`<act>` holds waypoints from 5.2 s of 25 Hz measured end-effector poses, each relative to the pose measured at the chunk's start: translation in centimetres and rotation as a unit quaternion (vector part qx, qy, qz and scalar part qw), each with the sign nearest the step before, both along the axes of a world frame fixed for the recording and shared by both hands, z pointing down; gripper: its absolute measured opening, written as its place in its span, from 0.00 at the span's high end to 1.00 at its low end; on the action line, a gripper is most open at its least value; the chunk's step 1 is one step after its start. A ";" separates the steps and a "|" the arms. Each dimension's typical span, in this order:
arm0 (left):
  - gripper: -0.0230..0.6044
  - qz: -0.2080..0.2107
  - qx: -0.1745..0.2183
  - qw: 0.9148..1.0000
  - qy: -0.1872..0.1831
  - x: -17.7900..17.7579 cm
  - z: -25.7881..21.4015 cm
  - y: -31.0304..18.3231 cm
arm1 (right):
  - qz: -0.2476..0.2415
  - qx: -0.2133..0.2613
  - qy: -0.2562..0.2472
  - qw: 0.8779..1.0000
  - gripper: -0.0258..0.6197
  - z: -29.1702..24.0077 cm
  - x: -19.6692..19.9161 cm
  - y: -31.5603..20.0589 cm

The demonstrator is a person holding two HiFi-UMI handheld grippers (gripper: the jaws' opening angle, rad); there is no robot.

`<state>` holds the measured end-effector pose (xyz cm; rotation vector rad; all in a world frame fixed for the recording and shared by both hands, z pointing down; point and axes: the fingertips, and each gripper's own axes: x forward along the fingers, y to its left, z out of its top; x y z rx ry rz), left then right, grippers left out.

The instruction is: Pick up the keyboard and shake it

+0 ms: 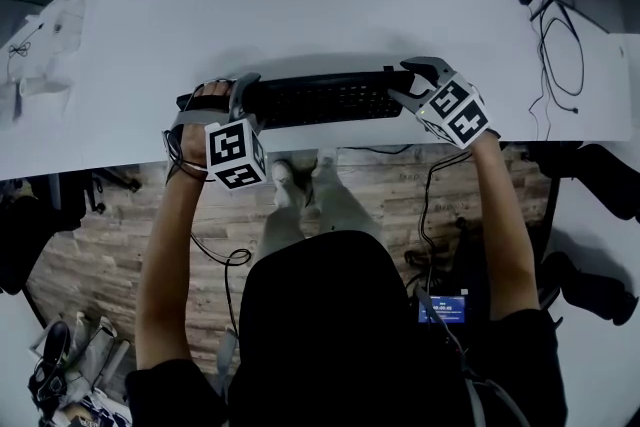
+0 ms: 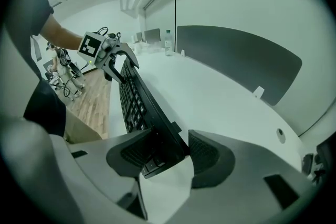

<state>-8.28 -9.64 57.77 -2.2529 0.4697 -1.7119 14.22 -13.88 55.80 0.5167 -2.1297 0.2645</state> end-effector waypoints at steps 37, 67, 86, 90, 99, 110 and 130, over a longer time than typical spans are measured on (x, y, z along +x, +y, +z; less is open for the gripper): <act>0.43 0.033 0.107 0.994 0.004 -0.3 -1.2 1.3 | -0.149 0.026 0.056 0.987 0.63 -3.1 -7.2 3.2; 0.43 0.059 0.051 0.996 0.038 1.1 -2.7 3.2 | -0.251 0.010 0.192 0.949 0.70 1.1 -9.2 6.7; 0.70 0.029 -0.113 0.993 -0.006 0.9 -0.4 5.4 | -0.238 0.083 0.223 0.942 0.72 0.7 -9.2 8.5; 0.72 0.027 -0.116 0.993 -0.013 1.0 -0.2 5.7 | -0.240 0.081 0.223 0.941 0.72 0.7 -9.1 8.7; 0.83 0.032 -0.122 0.992 -0.032 1.0 0.1 6.3 | -0.265 0.052 0.218 0.938 0.74 0.7 -9.7 9.9; 0.83 0.027 -0.132 0.990 -0.028 1.3 0.1 6.4 | -0.279 0.002 0.231 0.932 0.73 1.8 -10.8 9.6; 0.83 0.024 -0.129 0.991 -0.021 1.4 -1.0 6.1 | -0.274 0.002 0.232 0.933 0.83 1.1 -11.1 9.2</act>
